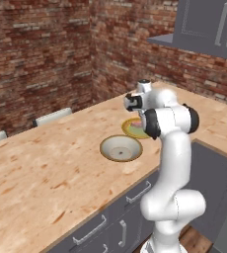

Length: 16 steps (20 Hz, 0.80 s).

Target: Place one of the steaks on the plate and the other in the bowl. Then place the bowl in the fridge.

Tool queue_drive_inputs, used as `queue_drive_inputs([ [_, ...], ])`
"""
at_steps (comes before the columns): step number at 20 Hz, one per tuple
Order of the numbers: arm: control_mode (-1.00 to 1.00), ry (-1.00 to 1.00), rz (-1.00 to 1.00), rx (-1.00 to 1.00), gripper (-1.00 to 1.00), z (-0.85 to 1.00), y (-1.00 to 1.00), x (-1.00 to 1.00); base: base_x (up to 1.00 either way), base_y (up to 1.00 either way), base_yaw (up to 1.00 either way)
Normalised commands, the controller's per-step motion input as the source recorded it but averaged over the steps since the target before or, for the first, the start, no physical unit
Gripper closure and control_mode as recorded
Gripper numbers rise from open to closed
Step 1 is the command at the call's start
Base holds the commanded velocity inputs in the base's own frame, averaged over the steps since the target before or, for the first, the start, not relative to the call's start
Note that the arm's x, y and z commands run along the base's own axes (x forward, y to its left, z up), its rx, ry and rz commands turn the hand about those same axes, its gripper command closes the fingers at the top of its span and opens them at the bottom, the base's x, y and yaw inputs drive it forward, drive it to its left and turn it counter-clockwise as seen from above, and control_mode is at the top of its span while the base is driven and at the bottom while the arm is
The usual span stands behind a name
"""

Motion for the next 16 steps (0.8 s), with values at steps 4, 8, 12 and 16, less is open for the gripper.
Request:
queue_drive_inputs([
  [4, -1.0, -0.25, -0.05, 0.0, -1.0, 0.26, 0.0, -1.0, 0.0, 0.0, 0.0],
  [8, -1.0, -0.19, -0.24, 0.0, -1.0, 0.91, 0.02, -1.0, 0.0, 0.0, 0.0],
  [12, -1.0, 0.04, -0.34, 0.0, -1.0, 0.96, 0.21, -0.51, 0.0, 0.0, 0.0],
  [16, -1.0, 0.38, -0.75, 0.07, -1.0, 0.19, 0.07, -0.03, 0.0, 0.0, 0.0],
])
